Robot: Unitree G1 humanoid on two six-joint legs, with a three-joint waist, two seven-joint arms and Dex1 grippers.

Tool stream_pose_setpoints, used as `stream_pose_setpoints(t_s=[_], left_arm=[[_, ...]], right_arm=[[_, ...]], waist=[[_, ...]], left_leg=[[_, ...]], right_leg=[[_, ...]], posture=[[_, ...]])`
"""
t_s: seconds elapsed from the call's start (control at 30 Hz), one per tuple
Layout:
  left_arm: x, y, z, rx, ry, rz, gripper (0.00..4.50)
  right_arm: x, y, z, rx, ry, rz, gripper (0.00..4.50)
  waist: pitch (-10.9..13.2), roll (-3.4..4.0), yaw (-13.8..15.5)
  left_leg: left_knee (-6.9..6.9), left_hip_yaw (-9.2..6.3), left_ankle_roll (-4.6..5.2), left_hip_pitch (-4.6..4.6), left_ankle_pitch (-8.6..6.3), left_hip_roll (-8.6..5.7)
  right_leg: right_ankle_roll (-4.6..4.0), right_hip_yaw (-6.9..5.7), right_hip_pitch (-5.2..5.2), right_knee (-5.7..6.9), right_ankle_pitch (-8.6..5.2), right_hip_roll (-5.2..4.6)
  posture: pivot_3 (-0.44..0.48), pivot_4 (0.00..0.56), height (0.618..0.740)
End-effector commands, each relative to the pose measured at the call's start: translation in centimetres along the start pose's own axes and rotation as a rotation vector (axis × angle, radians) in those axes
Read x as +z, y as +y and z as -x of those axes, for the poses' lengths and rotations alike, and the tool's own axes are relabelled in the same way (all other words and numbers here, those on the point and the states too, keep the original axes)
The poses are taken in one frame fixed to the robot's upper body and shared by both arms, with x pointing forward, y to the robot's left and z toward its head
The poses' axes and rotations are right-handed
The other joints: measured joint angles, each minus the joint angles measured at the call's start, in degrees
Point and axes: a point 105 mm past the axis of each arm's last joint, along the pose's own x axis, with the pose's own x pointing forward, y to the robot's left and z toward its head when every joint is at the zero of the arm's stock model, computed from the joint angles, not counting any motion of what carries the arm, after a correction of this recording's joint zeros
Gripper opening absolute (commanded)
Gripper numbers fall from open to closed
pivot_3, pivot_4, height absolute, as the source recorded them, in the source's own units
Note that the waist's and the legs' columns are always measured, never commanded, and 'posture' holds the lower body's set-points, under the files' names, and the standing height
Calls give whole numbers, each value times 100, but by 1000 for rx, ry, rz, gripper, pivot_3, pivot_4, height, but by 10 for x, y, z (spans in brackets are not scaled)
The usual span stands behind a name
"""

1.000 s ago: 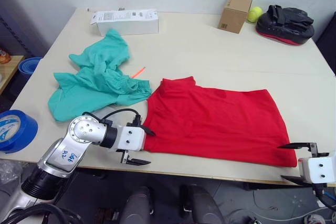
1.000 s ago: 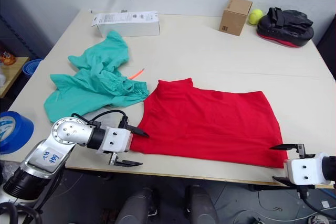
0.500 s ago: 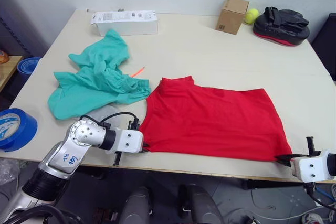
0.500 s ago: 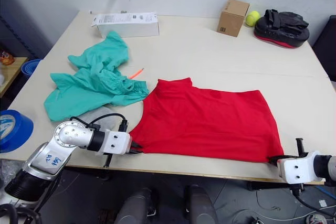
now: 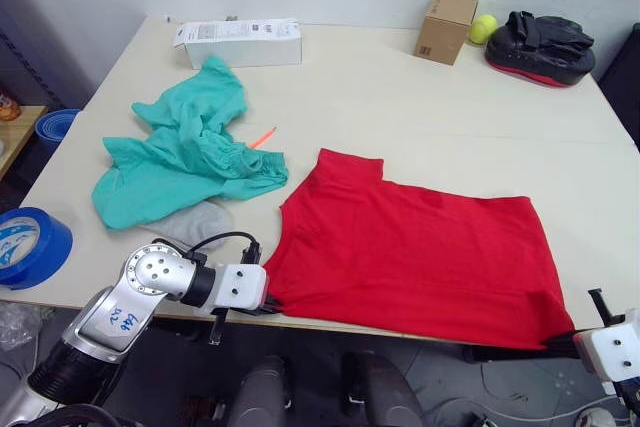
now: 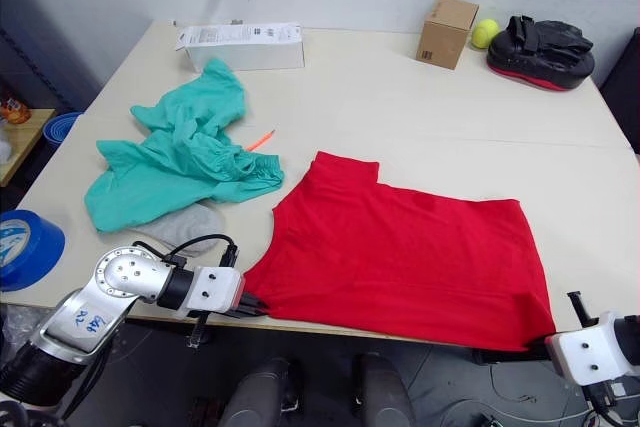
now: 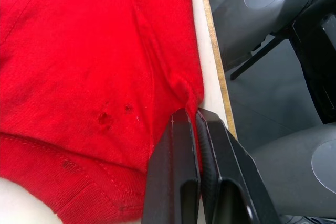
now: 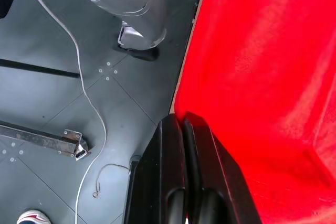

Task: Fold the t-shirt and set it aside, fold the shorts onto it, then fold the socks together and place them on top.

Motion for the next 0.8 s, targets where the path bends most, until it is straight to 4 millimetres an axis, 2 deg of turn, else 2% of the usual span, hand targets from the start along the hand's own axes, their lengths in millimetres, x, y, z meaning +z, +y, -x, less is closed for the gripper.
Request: stream_pose_setpoints(t_s=[0.03, 0.23, 0.43, 0.63, 0.7, 0.8], left_arm=[[-3, -6, -1, -1, 10, 28, 52], [0, -7, -3, 7, -1, 47, 52], [6, -4, -3, 21, -17, 70, 52], [8, 0, -1, 43, -23, 92, 52], [10, 1, 0, 49, -35, 109, 500], [15, -1, 6, 26, -63, 149, 1253]], right_arm=[[-4, -6, 1, -30, 24, 8, 0], [-9, -9, 5, -35, 50, 15, 0], [-2, 3, 4, 38, 17, 6, 0], [-4, 3, 2, 18, 26, -1, 0], [-5, 2, 3, 11, 30, -20, 0], [0, 6, 5, 43, 12, -51, 616]], waist=[[-1, 2, 6], [-2, 4, 14], [-2, 4, 22], [-2, 4, 20], [-1, 3, 19], [-1, 3, 19]], left_leg=[[1, 0, 0, 2, 0, 0], [-1, 1, 0, 3, 2, -3], [0, -1, 0, 3, 2, -2], [4, 1, 2, 3, 2, -3], [4, 1, 2, 3, 3, -3], [4, 0, 2, 3, 3, -3]], right_leg=[[0, 0, 1, 0, 0, 0], [3, -1, 2, 0, 2, 1], [34, -3, 3, 3, 18, 2], [20, 1, 5, 1, 10, 1], [17, 1, 5, 2, 9, 1], [17, 1, 4, 2, 9, 1]], posture=[[0, 150, 740], [0, 150, 740], [0, 150, 740], [0, 150, 740], [0, 150, 740], [0, 150, 740]])
